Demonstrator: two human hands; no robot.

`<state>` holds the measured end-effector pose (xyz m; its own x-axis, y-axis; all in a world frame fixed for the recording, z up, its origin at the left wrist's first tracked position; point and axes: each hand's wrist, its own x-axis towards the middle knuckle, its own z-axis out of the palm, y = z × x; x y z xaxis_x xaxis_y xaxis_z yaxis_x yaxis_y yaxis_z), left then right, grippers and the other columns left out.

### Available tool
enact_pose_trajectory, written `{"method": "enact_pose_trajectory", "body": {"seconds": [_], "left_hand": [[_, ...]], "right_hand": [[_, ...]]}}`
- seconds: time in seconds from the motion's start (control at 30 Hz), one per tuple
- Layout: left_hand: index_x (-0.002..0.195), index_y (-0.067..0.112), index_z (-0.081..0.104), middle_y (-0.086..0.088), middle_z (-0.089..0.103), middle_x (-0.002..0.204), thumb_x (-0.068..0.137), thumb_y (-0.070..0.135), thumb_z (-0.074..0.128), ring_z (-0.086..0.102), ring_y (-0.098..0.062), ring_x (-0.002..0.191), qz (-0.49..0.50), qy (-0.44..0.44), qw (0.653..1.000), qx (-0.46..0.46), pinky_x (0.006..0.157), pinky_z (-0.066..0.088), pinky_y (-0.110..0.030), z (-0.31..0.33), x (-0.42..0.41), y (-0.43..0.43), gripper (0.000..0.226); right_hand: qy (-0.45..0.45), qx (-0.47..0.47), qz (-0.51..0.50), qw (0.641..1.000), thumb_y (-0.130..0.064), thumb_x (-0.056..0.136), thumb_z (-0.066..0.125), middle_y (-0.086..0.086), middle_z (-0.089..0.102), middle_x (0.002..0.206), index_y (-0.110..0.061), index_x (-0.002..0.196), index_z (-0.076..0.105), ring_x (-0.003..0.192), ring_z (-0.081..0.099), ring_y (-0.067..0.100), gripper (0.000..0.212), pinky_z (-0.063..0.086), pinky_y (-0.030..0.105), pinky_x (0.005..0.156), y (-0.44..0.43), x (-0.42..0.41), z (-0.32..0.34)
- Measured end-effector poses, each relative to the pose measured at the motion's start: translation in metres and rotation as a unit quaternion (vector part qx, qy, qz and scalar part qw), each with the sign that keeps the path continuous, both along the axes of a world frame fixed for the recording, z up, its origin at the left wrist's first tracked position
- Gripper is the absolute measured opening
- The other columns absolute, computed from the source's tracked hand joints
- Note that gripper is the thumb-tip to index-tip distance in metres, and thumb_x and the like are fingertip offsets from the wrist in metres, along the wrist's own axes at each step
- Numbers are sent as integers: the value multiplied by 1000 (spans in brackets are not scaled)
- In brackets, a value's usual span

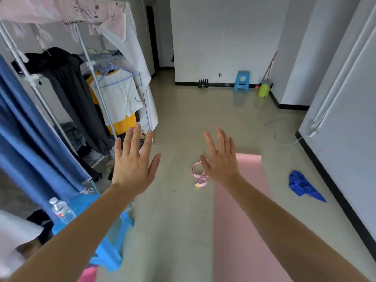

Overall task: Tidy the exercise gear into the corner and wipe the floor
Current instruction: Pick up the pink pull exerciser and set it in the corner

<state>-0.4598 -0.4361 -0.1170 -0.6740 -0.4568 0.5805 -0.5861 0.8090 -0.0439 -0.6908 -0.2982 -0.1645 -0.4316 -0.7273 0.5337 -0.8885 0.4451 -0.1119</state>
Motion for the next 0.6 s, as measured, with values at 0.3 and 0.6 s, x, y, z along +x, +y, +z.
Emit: {"method": "enact_pose_trajectory", "body": {"seconds": [0.3,0.6], "left_hand": [[152,8,29,-23,15,160,99,47,33,18,-42,146,-66,-62,995,33,111,25,-64,-31,-129,-257,66],[154,9,26,-24,20,159,98,45,31,25,-43,144,-193,-121,973,37,111,27,-62,-55,-365,-381,66]], "right_hand": [[-9,55,-58,997,-39,88,61,26,22,159,-14,155,24,141,34,44,81,33,58,112,-209,-96,-25],[-33,66,-241,968,-42,93,56,23,18,161,-16,156,21,146,27,41,77,26,57,116,-265,-256,-43]]}}
